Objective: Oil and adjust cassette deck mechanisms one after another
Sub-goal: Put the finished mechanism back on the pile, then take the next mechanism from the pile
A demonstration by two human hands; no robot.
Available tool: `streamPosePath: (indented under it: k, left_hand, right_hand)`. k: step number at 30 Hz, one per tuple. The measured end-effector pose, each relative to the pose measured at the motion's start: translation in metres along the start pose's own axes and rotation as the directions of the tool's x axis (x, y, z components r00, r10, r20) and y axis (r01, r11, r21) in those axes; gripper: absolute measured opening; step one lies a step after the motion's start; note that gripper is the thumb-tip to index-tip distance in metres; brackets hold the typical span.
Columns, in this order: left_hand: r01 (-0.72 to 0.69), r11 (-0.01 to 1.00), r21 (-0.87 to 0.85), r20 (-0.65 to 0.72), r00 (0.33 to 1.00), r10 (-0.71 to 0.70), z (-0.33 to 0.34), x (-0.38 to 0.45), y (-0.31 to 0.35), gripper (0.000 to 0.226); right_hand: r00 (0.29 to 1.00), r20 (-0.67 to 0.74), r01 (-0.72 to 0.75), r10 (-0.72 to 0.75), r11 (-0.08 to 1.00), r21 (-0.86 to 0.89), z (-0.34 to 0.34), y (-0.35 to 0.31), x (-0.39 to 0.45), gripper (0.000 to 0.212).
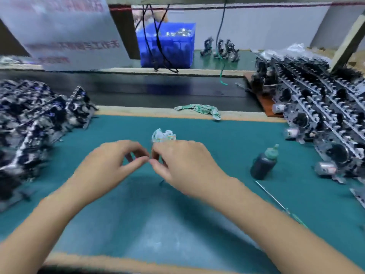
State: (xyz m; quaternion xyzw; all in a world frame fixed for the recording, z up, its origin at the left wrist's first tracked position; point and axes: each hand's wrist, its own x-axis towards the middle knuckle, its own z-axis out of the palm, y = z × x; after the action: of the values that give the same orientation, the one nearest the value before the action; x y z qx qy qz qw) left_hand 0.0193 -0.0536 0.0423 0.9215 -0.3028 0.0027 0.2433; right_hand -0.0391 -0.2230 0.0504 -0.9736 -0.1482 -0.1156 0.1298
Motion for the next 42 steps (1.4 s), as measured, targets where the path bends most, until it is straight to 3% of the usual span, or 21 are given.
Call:
streamPosePath:
  k: [3,8,10,12,14,17,21,23,25,27,30,33,36,40,42]
  left_hand:
    - [0.162,0.97,0.18,-0.129,0.982,-0.14,-0.032,-0.019,-0.057,0.004]
    - [0.399,0.768,0.501,-0.275,0.915,-0.296,-0.076,-0.042,-0.148,0.05]
    - [0.439,0.695,0.569,-0.259,0.898,-0.355,-0.089,-0.054,-0.182,0.071]
    - [0.516,0.632,0.579,-0.199,0.841,-0.504,-0.104,-0.071,-0.212,0.08]
    - [0.54,0.606,0.583,-0.101,0.789,-0.606,-0.113,-0.085,-0.234,0.067]
    - [0.456,0.619,0.639,-0.023,0.816,-0.578,-0.114,-0.093,-0.249,0.044]
    - [0.499,0.631,0.594,-0.079,0.817,-0.571,-0.115,-0.104,-0.231,0.043]
    - [0.488,0.66,0.571,-0.048,0.823,-0.566,-0.118,-0.104,-0.216,0.06]
    - [0.441,0.731,0.521,-0.027,0.864,-0.502,-0.117,-0.102,-0.196,0.081]
    - [0.369,0.787,0.495,-0.029,0.912,-0.41,-0.113,-0.097,-0.165,0.082]
    - [0.167,0.866,0.471,-0.006,0.982,-0.186,-0.1,-0.08,-0.108,0.067]
    - [-0.063,0.822,0.566,0.047,0.998,0.044,-0.072,-0.052,-0.047,0.043]
    - [-0.303,0.738,0.603,0.015,0.929,0.369,-0.036,-0.027,0.008,0.038]
    - [-0.401,0.636,0.66,-0.03,0.831,0.556,0.025,-0.007,0.07,0.026]
    - [-0.43,0.634,0.643,-0.104,0.771,0.628,0.06,-0.005,0.093,0.015]
  right_hand:
    - [0.977,0.057,0.21,-0.207,0.976,-0.054,0.031,-0.028,0.059,0.025]
    - [0.893,0.083,0.447,-0.442,0.893,-0.05,0.076,-0.096,0.128,0.036]
    - [0.879,0.059,0.471,-0.472,0.881,0.036,0.088,-0.12,0.141,0.045]
    - [0.868,0.031,0.494,-0.495,0.868,0.053,0.099,-0.145,0.154,0.049]
    - [0.842,0.049,0.536,-0.537,0.844,0.022,0.109,-0.163,0.162,0.045]
    - [0.833,0.091,0.545,-0.546,0.837,0.043,0.112,-0.175,0.17,0.035]
    - [0.853,0.081,0.508,-0.515,0.856,0.098,0.106,-0.178,0.167,0.03]
    - [0.854,0.072,0.506,-0.515,0.855,0.114,0.099,-0.176,0.158,0.029]
    - [0.867,0.062,0.481,-0.494,0.864,0.148,0.086,-0.168,0.145,0.029]
    - [0.891,0.061,0.432,-0.45,0.881,0.195,0.068,-0.15,0.127,0.029]
    - [0.925,0.041,0.354,-0.377,0.898,0.261,0.042,-0.11,0.094,0.031]
    - [0.959,-0.003,0.274,-0.285,0.919,0.283,0.02,-0.058,0.05,0.032]
    - [0.981,-0.107,0.184,-0.164,0.959,0.215,0.007,-0.008,-0.001,0.027]
    - [0.941,-0.333,0.062,-0.063,0.998,-0.014,0.004,0.047,-0.071,0.022]
    - [0.91,-0.411,0.021,-0.051,0.997,-0.079,0.007,0.069,-0.107,0.021]
